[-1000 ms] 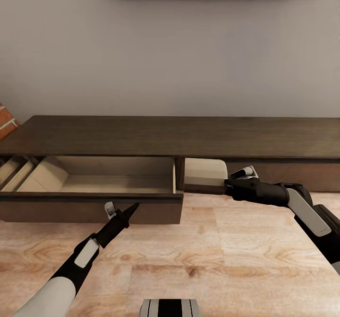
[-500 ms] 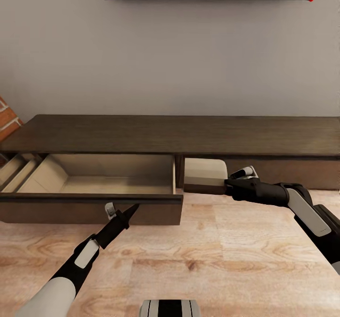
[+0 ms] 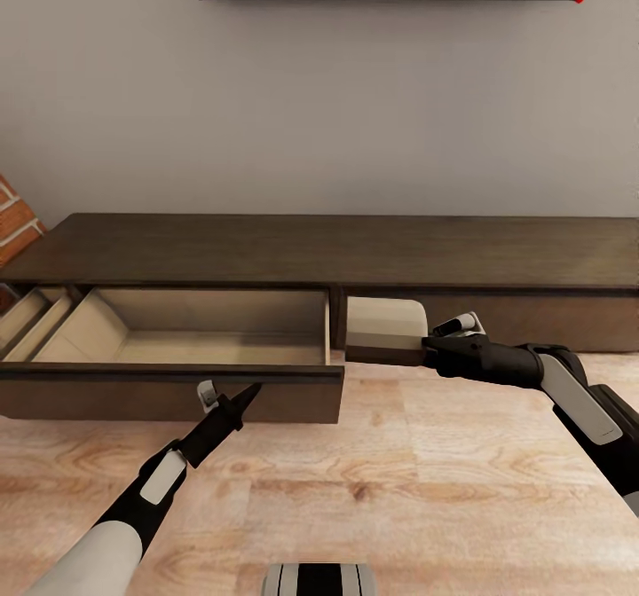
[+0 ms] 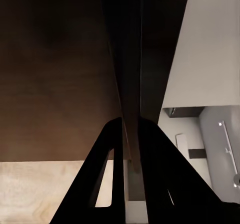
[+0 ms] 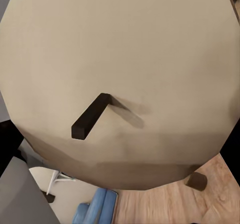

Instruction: Place each of the two pumpkins and all three candles from the living room inside a cabinet in the living room (use any cabinet), then make sure every cabinet is closed, and position the cauldron so it is next to a table in the living room.

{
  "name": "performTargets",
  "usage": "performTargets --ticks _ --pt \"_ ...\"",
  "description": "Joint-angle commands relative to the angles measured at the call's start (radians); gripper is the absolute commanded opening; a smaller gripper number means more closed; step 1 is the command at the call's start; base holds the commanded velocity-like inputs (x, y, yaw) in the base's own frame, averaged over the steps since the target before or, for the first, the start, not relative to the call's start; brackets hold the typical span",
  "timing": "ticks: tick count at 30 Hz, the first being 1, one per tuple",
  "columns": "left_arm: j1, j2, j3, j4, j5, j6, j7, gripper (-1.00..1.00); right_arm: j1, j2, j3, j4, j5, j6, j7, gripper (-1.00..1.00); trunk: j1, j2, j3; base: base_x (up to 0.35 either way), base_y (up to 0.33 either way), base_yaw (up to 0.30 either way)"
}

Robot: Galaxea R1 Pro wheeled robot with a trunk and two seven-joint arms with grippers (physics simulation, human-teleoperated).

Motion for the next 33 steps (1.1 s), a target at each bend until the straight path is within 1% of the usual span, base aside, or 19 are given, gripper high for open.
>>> performTargets --ticks 1,11,14,17,33 --pt "0.000 0.000 -0.008 0.039 -0.016 -0.005 0.001 -1.00 -0.001 -0.001 0.002 0.000 -0.003 0.004 0.002 -1.00 0.000 0.000 -0.001 -0.058 0.000 0.000" --pt "0.001 0.001 -0.008 0.041 -0.016 -0.004 0.007 -1.00 -0.001 -0.001 0.002 0.000 -0.003 0.004 0.002 -1.00 0.000 0.000 -0.001 -0.010 0.000 0.000" --pt "0.000 0.000 -0.008 0.040 -0.014 -0.004 0.037 -1.00 -0.001 -0.001 0.002 0.000 -0.003 0.004 0.002 -1.00 0.000 0.000 -0.001 0.000 0.000 0.000" --pt "0.001 0.000 -0.008 0.039 -0.012 -0.003 0.048 -1.00 -0.001 -0.001 0.002 0.000 -0.003 0.004 0.002 -1.00 0.000 0.000 -0.001 0.000 0.000 0.000" --pt "0.000 0.000 -0.008 0.039 -0.012 -0.003 0.051 -1.00 -0.001 -0.001 0.002 0.000 -0.003 0.004 0.002 -1.00 0.000 0.000 -0.001 -0.017 0.000 0.000"
